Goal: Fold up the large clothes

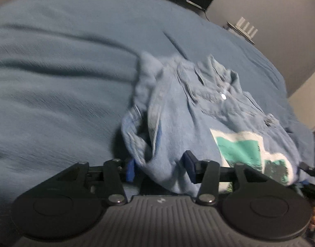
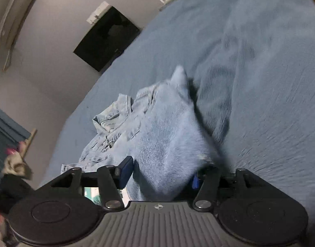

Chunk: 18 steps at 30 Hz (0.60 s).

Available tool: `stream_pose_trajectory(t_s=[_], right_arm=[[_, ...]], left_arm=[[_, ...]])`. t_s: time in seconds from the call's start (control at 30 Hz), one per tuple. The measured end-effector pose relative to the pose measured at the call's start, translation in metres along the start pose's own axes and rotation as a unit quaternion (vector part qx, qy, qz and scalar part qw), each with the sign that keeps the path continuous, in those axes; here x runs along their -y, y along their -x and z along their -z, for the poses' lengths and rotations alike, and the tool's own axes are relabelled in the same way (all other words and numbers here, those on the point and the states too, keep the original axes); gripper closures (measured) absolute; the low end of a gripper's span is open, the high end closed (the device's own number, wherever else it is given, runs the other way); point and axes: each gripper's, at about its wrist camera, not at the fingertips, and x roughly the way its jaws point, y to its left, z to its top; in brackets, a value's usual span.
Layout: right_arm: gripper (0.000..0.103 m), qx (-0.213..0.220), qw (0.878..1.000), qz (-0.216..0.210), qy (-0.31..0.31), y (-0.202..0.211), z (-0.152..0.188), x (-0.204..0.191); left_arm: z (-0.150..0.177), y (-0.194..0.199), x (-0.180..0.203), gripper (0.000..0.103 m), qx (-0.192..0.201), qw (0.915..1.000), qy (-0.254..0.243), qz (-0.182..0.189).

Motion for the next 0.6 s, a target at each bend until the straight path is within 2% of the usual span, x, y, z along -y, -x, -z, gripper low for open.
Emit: stream_pose_trajectory(t_s=[0.1, 0.13, 0.2, 0.3, 0.43, 0.5, 0.57, 0.6], right_arm=[[0.036, 0.030, 0.998, 0.026, 0.051, 0.014, 0.000, -0.016], [0.036, 0.042, 0.997, 0.031, 0.061, 0.017, -0.001, -0.021], [0.026, 0.094, 0.990, 0.049, 0.094, 0.036, -0.001, -0.021], [0.016, 0.170, 0.971, 0.041, 0.166, 0.055, -0.010, -0.037], [0.017, 0.143, 0.961, 0.025, 0.235, 0.022, -0.021, -0.057], [0.025, 0.120, 0.956, 0.024, 0.267, -0.004, -0.025, -0.063], [0.036, 0.097, 0.950, 0.032, 0.296, -0.029, -0.029, -0.071], [0.039, 0.080, 0.947, 0.034, 0.311, -0.042, -0.031, -0.073]], left_arm=[[-0.007, 0.014, 0.001, 0.038, 0.053, 0.9979, -0.013, -0.036], [-0.003, 0.027, -0.002, 0.032, 0.074, 0.9964, -0.021, -0.035], [-0.010, 0.032, 0.007, 0.023, 0.103, 0.9937, -0.040, -0.020], [-0.022, 0.019, 0.026, 0.022, 0.109, 0.9911, -0.076, 0.009], [-0.032, -0.016, 0.051, 0.022, 0.106, 0.9857, -0.128, 0.030], [-0.038, -0.033, 0.059, 0.022, 0.107, 0.9814, -0.157, 0.032], [-0.045, -0.050, 0.064, 0.022, 0.113, 0.9768, -0.181, 0.019], [-0.046, -0.052, 0.062, 0.022, 0.116, 0.9749, -0.189, 0.016]])
